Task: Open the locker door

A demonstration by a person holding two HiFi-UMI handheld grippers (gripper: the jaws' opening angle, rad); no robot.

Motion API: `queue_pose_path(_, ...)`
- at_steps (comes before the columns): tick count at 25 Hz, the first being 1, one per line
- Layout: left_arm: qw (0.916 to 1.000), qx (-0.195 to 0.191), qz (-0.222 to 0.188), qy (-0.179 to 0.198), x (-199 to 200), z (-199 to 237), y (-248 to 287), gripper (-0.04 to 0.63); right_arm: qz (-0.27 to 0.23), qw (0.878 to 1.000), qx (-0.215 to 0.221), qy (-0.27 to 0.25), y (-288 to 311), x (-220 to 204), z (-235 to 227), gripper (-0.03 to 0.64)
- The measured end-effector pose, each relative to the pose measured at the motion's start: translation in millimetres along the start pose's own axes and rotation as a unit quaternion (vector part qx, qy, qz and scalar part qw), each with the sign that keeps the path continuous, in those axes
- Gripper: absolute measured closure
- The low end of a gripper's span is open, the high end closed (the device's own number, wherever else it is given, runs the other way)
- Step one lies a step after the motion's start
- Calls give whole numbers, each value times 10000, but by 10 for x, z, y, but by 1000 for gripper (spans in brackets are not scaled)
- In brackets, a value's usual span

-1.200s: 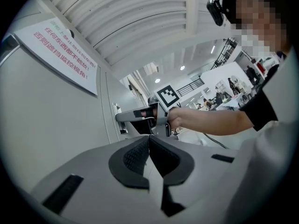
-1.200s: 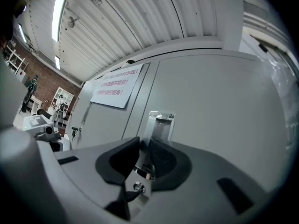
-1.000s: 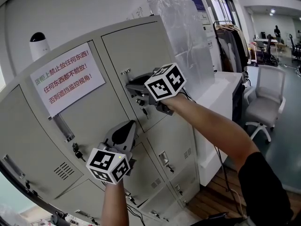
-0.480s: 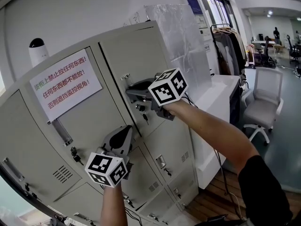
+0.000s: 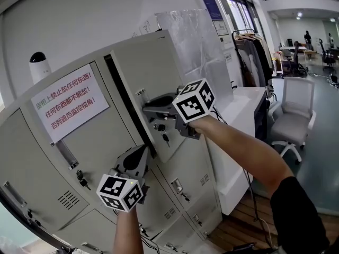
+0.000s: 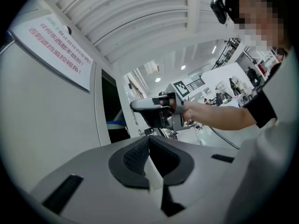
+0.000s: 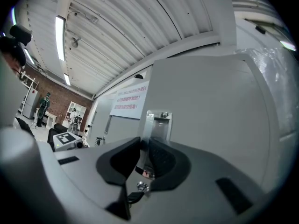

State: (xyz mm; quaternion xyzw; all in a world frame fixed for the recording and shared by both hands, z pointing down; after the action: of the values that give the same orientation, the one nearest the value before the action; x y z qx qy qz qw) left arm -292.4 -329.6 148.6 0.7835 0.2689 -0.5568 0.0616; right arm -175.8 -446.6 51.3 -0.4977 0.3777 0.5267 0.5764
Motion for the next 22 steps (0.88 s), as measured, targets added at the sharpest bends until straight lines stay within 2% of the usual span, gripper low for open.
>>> queue_pose_path(14,9999,-17,56,-110,-73,-183,118,580,-236,9986,453,156,-528,97,56,551)
queue_pose_path(22,9999,-34,25,-130,-84,-314,199,580,-443,9949,856,298,-822,106,21,549)
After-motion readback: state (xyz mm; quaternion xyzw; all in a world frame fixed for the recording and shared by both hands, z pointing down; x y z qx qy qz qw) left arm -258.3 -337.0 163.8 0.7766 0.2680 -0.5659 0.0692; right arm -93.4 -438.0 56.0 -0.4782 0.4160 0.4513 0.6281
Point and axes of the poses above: the fingertips, and each gripper's own axes: y forward along the fingers, z to its left, x out of its top, the point moved 7 cm from there along -y, backward along the fingers, and after that the axes turned 3 degrees about -z, right-handed, at the moved point
